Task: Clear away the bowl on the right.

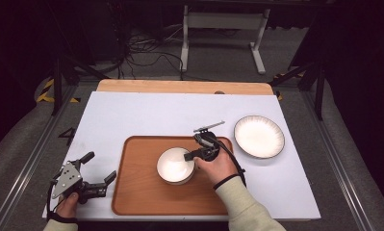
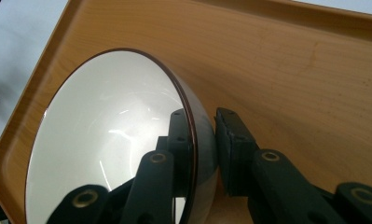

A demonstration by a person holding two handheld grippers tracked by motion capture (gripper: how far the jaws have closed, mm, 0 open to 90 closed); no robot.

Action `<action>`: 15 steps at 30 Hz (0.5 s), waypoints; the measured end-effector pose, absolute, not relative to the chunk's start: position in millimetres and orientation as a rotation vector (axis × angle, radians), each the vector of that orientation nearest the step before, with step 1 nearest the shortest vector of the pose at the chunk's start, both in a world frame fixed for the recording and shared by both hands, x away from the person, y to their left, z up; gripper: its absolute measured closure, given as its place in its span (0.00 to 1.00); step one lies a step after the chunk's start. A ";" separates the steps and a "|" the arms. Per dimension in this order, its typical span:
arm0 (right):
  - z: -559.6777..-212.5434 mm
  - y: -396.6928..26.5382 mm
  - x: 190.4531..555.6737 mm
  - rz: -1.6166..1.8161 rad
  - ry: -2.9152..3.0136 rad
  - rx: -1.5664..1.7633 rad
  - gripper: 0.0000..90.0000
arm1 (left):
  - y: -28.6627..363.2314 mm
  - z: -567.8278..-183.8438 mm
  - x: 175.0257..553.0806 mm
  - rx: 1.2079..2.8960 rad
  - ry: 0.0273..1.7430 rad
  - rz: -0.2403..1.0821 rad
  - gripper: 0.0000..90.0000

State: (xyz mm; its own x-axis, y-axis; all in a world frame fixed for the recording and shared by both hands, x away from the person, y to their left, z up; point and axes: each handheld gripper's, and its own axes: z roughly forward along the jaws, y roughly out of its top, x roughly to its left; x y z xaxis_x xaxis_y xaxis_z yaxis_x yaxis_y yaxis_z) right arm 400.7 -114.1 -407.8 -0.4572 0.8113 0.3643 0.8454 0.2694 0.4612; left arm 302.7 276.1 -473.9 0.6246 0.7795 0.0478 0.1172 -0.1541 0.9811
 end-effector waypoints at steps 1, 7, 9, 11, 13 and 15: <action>-408.0 -114.2 400.6 -0.951 -2.458 -1.606 0.85 | 276.1 -473.9 302.7 1.648 0.751 0.687 0.00; -411.7 -118.3 401.4 -0.965 -2.441 -1.597 0.86 | 276.2 -473.9 302.6 1.649 0.751 0.687 0.00; -412.8 -119.7 401.6 -0.963 -2.440 -1.596 0.86 | 276.1 -473.9 302.6 1.647 0.752 0.687 0.00; -413.9 -120.8 401.6 -0.958 -2.440 -1.600 0.86 | 276.1 -473.9 302.6 1.648 0.752 0.688 0.00; -415.1 -121.9 401.3 -0.961 -2.442 -1.597 0.86 | 276.1 -473.9 302.7 1.648 0.751 0.687 0.00; -416.0 -122.5 400.8 -0.968 -2.450 -1.590 0.85 | 276.1 -473.9 302.7 1.648 0.751 0.687 0.00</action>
State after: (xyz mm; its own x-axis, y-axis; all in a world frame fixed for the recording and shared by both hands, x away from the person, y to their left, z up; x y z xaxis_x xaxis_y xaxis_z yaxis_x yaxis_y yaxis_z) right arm 400.8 -122.5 -416.0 -0.4643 0.8016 0.3765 0.8426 0.2688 0.4667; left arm 302.7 276.1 -473.9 0.6248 0.7793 0.0478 0.1173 -0.1542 0.9811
